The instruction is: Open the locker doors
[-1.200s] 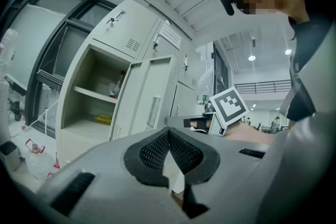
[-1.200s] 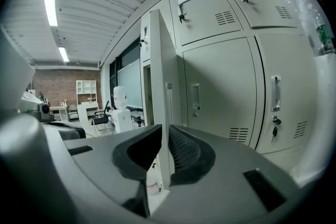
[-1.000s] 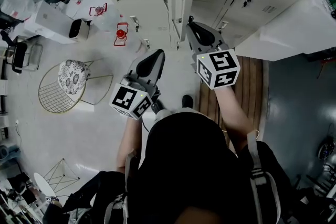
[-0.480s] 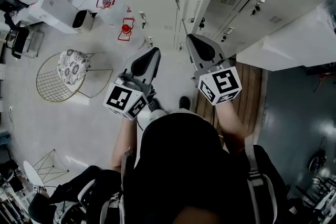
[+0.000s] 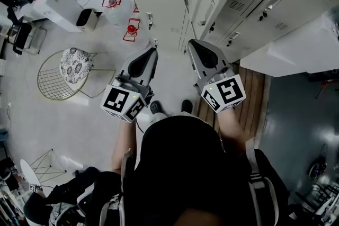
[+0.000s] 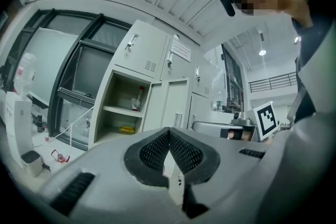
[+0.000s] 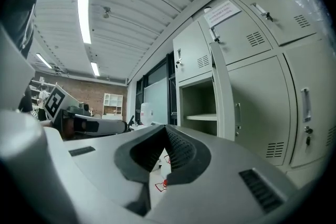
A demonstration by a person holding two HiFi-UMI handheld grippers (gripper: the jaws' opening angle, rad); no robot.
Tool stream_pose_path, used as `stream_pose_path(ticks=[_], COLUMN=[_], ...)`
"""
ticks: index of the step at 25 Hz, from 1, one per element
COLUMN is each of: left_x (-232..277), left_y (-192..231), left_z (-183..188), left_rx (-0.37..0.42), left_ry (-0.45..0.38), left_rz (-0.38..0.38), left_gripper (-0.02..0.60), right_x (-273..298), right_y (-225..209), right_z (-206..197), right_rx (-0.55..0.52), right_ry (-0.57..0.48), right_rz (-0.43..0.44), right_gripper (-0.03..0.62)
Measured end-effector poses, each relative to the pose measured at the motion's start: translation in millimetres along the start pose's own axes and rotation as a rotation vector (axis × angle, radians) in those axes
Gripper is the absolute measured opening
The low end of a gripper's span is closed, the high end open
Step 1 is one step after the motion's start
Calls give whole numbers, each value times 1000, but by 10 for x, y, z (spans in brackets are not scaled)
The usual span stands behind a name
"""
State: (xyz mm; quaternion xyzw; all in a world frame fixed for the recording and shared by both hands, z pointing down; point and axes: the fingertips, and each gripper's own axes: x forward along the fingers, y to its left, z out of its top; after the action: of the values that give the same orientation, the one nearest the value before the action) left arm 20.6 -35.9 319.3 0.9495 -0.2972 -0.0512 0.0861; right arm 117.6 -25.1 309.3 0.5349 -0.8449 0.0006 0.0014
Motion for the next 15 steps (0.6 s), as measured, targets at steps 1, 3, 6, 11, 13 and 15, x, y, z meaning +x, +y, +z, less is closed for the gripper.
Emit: stream_pose_path(ticks=[1, 3, 6, 11, 13, 15], left_x=[-8, -23, -26, -12, -5, 2], left_y=[15, 39, 52, 41, 33, 22], left_z=[9, 22, 38, 17, 12, 6], left_rx=[0, -4, -4, -7, -13, -11], left_ry=[-3, -6, -8, -6, -3, -2], left_rz=[0, 5, 2, -12, -12, -19], left_gripper=[15, 15, 15, 15, 15, 15], right_x=[4, 9, 12, -5, -14, -24], right_y=[9, 28, 51, 17, 6, -5], right_z=[-6, -24, -37, -68, -64, -58], right_rx=[1, 6, 9, 27, 27, 32], right_ry=[3, 7, 15, 25, 26, 23], right_rz=[1, 5, 16, 3, -1, -9], right_gripper=[5, 5, 5, 5, 5, 5])
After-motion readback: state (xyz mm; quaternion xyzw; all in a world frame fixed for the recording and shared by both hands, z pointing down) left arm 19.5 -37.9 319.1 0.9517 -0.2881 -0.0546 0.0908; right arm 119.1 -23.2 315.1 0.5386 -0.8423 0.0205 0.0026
